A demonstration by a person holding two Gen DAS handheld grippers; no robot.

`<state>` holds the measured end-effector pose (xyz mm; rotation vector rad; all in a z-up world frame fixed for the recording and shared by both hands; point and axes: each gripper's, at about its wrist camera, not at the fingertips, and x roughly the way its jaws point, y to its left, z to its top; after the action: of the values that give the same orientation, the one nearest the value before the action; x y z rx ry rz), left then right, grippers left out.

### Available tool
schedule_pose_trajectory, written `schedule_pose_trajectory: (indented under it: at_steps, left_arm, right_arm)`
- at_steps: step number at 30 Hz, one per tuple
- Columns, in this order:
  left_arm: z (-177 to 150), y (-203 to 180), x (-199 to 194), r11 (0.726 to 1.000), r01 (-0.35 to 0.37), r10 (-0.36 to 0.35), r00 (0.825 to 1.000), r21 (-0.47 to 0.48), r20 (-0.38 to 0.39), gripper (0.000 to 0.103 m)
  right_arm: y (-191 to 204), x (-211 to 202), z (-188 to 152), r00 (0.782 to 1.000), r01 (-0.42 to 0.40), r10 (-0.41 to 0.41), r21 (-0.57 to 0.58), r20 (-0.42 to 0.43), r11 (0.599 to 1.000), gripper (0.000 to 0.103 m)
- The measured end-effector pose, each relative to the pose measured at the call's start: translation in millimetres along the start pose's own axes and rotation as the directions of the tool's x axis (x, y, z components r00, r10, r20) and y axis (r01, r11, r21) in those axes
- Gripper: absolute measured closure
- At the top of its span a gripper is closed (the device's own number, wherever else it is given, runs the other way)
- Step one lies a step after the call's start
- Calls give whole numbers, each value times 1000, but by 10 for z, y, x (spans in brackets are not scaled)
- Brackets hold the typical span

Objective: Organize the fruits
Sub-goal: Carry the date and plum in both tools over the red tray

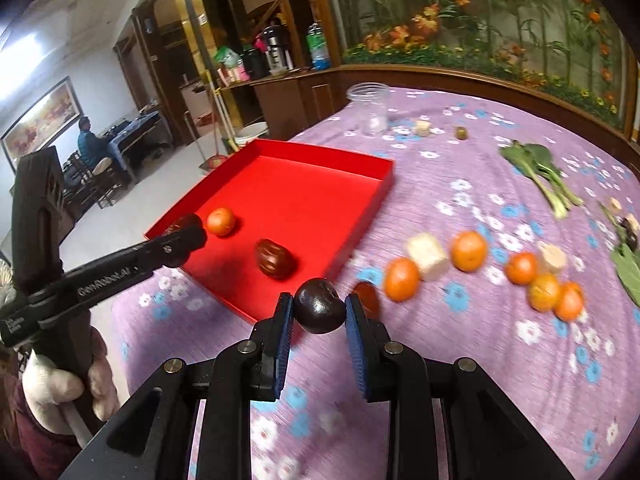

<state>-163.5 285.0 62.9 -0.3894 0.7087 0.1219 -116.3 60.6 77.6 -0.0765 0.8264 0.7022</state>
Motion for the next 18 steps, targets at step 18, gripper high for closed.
schedule_pose_trajectory:
  at_steps: [18]
  left_arm:
    - [621, 173, 648, 992, -105, 109, 992, 69, -62, 70]
  right_arm:
    - [221, 1067, 621, 995, -10, 4, -62, -97, 998, 74]
